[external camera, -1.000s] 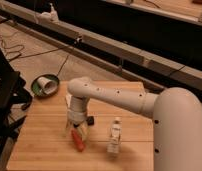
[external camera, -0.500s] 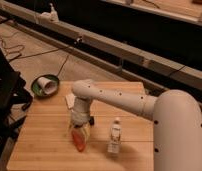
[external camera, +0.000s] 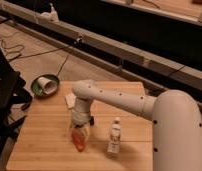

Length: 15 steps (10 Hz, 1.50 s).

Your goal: Drag the pepper across the table

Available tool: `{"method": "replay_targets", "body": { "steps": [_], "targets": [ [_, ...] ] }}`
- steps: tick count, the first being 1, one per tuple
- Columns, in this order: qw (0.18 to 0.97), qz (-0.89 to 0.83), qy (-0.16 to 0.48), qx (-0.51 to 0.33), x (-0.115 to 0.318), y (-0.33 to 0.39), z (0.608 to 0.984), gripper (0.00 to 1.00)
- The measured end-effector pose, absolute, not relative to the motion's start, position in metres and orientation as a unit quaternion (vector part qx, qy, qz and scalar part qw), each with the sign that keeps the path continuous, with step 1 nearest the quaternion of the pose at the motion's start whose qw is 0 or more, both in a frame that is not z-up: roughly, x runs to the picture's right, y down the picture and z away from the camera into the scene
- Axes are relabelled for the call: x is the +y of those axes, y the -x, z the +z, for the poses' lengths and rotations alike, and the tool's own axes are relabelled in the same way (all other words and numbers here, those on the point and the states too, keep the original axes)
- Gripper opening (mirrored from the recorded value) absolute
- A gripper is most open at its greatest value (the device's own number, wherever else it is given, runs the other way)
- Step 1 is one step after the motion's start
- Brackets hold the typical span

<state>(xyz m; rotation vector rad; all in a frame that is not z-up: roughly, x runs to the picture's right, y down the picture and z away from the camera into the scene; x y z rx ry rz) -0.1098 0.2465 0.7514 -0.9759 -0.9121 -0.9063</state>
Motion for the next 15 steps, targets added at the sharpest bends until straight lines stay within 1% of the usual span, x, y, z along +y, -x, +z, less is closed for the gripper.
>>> {"method": "replay_targets", "body": {
  "steps": [3,9,10,12,13,14,15],
  "targets": [
    [0.677,-0.419,0.446,-0.41,0.254,0.122,0.767,0.65],
    [0.644,-0.426,0.467,-0.432,0.278,0.134,0.785,0.64],
    [0.642,-0.424,0.467,-0.435,0.281,0.134,0.788,0.59],
    [0.649,-0.426,0.46,-0.43,0.278,0.133,0.795,0.42],
    [0.654,-0.43,0.456,-0.423,0.274,0.132,0.797,0.3],
    [0.66,-0.431,0.453,-0.417,0.27,0.132,0.797,0.21],
    [0.665,-0.433,0.45,-0.409,0.266,0.13,0.796,0.09]
  ]
}}
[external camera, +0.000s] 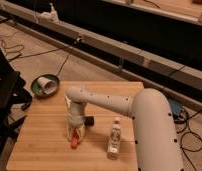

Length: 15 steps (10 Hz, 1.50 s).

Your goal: Drag the pepper across the table

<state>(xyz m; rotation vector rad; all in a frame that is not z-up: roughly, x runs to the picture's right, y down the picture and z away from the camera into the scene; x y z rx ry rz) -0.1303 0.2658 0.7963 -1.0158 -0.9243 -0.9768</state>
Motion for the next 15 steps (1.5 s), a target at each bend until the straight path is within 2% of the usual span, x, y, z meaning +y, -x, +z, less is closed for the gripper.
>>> {"method": "replay_targets", "body": {
  "steps": [1,2,9,15],
  "targets": [
    [0.669,-0.435,0.448,-0.404,0.262,0.13,0.794,0.02],
    [0.67,-0.436,0.447,-0.402,0.261,0.13,0.792,0.0],
    [0.669,-0.432,0.452,-0.403,0.269,0.133,0.786,0.0],
    [0.679,-0.393,0.477,-0.397,0.286,0.107,0.782,0.0]
  ]
}}
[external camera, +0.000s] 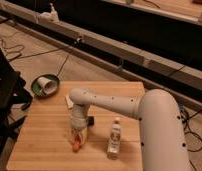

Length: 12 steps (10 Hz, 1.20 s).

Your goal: Drag the pepper across the table

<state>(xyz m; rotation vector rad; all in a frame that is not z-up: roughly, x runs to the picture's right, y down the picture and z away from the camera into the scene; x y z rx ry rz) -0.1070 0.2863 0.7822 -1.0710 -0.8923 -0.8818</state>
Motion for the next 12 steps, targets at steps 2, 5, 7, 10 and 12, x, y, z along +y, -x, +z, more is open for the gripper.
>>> {"method": "replay_targets", "body": {
  "steps": [2,5,7,10,12],
  "targets": [
    [0.687,-0.37,0.487,-0.392,0.293,0.092,0.781,0.0],
    [0.701,-0.339,0.5,-0.379,0.299,0.066,0.777,0.0],
    [0.708,-0.317,0.51,-0.371,0.305,0.048,0.772,0.0],
    [0.717,-0.28,0.527,-0.359,0.316,0.019,0.763,0.0],
    [0.718,-0.263,0.539,-0.353,0.322,0.005,0.759,0.0]
  ]
}}
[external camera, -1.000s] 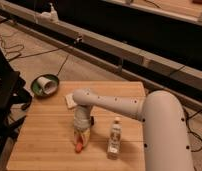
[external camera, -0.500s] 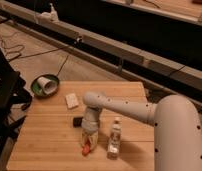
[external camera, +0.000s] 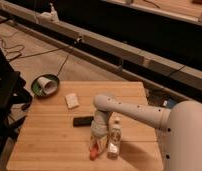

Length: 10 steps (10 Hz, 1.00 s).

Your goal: Drag the pepper across the table

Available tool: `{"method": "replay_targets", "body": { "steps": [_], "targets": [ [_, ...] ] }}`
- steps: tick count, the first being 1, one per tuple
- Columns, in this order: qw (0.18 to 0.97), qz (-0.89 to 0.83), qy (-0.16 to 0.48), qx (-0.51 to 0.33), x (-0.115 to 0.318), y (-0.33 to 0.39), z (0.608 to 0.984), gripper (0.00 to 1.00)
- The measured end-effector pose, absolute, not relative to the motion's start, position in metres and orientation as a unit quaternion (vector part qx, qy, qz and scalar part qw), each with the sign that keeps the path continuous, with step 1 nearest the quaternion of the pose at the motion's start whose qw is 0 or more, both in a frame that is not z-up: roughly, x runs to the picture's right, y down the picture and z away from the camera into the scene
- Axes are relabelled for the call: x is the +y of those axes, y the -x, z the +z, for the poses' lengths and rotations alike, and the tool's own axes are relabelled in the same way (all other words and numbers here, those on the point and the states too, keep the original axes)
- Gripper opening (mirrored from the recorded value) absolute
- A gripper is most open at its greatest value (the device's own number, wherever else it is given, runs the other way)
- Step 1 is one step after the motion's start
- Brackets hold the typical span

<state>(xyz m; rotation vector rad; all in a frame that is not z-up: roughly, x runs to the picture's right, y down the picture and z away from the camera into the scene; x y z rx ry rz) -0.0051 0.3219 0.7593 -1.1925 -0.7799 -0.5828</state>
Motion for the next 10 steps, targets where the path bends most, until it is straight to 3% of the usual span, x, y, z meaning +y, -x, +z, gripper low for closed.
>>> {"method": "replay_targets", "body": {
  "steps": [8,10],
  "targets": [
    [0.732,-0.189,0.57,-0.321,0.345,-0.06,0.737,0.0],
    [0.743,-0.163,0.567,-0.316,0.345,-0.073,0.733,0.05]
  ]
}}
